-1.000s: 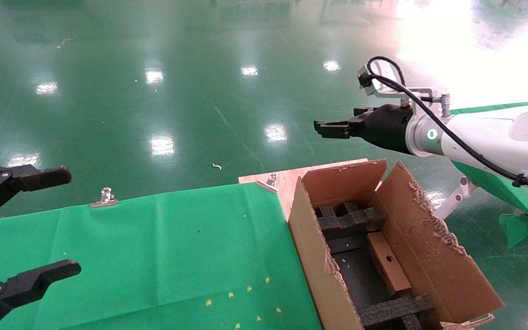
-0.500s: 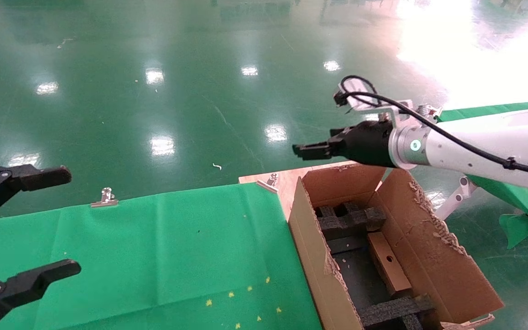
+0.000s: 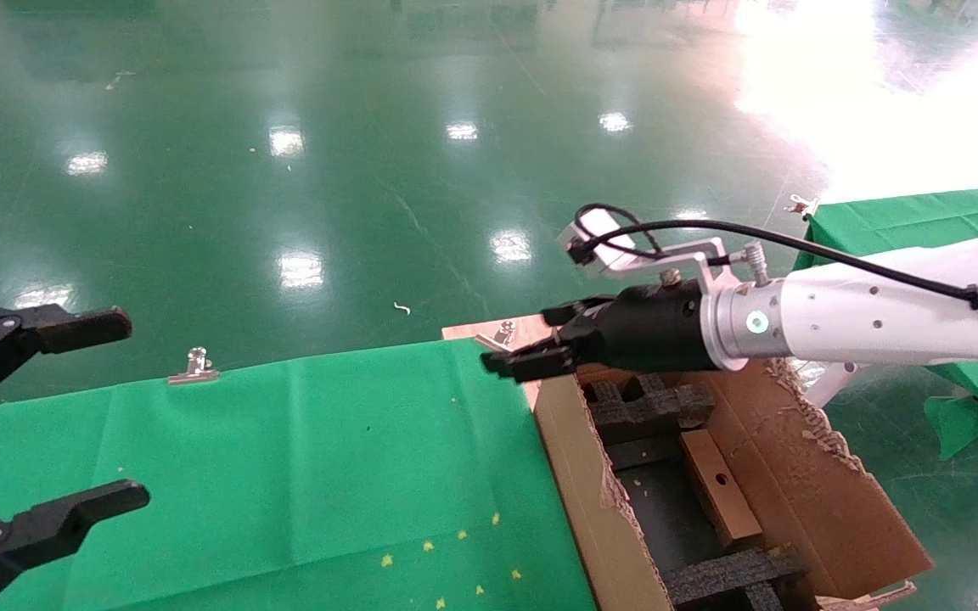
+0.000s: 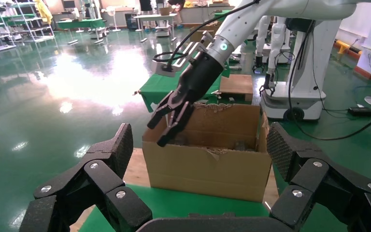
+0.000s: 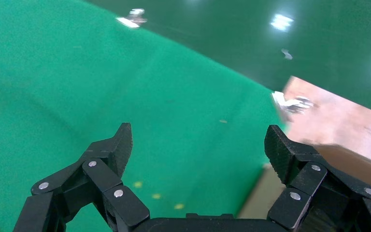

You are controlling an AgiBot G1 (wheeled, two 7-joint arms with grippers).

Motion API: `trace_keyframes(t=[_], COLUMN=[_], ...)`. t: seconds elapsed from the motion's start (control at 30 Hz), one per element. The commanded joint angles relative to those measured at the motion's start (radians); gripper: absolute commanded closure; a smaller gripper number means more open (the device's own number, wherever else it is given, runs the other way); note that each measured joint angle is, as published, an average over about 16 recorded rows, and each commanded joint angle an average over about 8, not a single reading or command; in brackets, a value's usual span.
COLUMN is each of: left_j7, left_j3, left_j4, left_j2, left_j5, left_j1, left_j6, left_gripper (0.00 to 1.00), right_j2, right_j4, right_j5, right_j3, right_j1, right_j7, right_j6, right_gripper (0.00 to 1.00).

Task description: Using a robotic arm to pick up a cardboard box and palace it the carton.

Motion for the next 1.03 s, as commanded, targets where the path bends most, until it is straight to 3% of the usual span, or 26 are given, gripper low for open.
trace_keyframes(t=[0.03,0.83,1.03], left_j7=[0.0,0.0,0.0], left_j3=[0.0,0.0,0.0], left_j4=[0.0,0.0,0.0], left_j2=[0.0,0.0,0.0], left_j5=[0.0,0.0,0.0], left_j1=[0.0,0.0,0.0], left_j6=[0.0,0.0,0.0], left_gripper=[0.0,0.0,0.0], right_j2=[-0.002,-0.03,-0.034], right_j4=[-0.003,-0.04,-0.045], right_j5=[0.04,0.525,0.597], right_j3=[0.055,0.718,0.818], right_j1=[-0.032,-0.425,-0.483], right_j7=[-0.06,-0.792,-0.902], right_j6=[-0.04,-0.525,-0.597], right_gripper=[0.0,0.0,0.0])
